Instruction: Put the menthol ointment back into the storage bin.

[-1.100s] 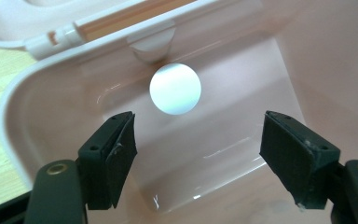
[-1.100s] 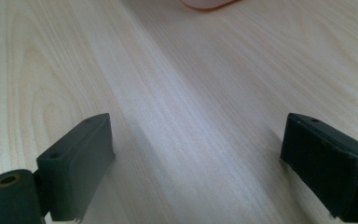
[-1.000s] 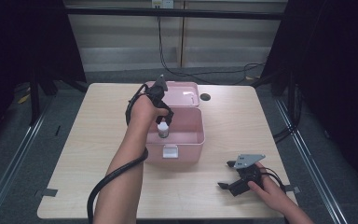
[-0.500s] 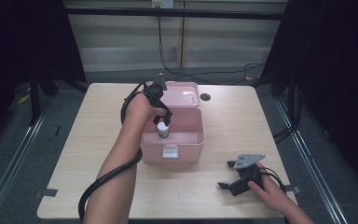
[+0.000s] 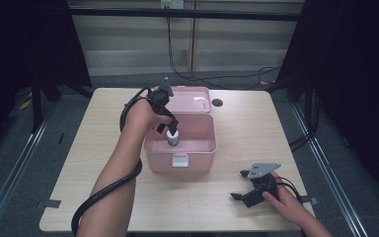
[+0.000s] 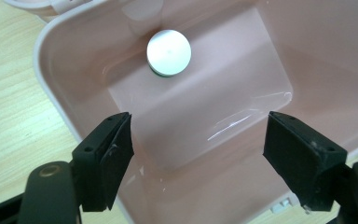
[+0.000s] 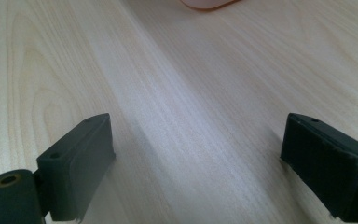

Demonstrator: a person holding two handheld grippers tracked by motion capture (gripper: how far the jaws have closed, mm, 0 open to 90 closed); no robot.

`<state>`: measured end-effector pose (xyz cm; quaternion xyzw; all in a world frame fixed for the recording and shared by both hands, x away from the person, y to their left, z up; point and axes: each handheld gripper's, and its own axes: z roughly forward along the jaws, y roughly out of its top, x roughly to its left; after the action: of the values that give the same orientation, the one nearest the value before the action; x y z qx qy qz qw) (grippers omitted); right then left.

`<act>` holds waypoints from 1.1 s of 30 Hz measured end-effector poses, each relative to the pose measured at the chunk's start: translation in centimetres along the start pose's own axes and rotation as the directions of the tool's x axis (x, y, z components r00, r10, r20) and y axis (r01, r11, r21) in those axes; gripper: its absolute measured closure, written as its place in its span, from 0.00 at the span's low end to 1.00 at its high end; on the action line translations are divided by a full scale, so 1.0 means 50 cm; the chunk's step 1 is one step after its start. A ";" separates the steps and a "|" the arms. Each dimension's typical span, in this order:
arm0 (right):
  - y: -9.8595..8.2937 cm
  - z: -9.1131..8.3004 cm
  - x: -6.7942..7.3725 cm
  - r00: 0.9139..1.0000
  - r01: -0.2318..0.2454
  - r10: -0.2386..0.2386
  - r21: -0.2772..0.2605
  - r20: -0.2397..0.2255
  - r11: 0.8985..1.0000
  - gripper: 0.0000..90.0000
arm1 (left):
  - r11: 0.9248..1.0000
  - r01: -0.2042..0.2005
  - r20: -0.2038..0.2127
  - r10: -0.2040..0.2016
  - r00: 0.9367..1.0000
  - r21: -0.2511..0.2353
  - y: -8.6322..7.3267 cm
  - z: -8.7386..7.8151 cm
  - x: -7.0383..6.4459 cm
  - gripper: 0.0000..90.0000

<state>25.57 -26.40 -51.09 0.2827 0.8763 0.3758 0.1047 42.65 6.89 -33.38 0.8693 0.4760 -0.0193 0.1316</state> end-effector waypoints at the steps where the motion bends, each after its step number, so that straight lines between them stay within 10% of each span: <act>1: 0.000 0.000 0.000 1.000 0.000 0.000 0.000 0.000 1.000 0.10 | 1.000 -0.003 0.000 0.003 1.000 -0.001 -0.002 -0.003 0.000 0.26; 33: 0.000 0.000 0.000 1.000 0.000 0.000 -0.001 0.000 1.000 0.10 | 1.000 -0.006 0.005 0.006 1.000 -0.015 -0.142 -0.079 0.057 0.26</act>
<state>25.57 -26.40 -51.09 0.2825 0.8762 0.3761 0.1049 37.94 13.82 -31.52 0.8697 0.4731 -0.0178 0.1393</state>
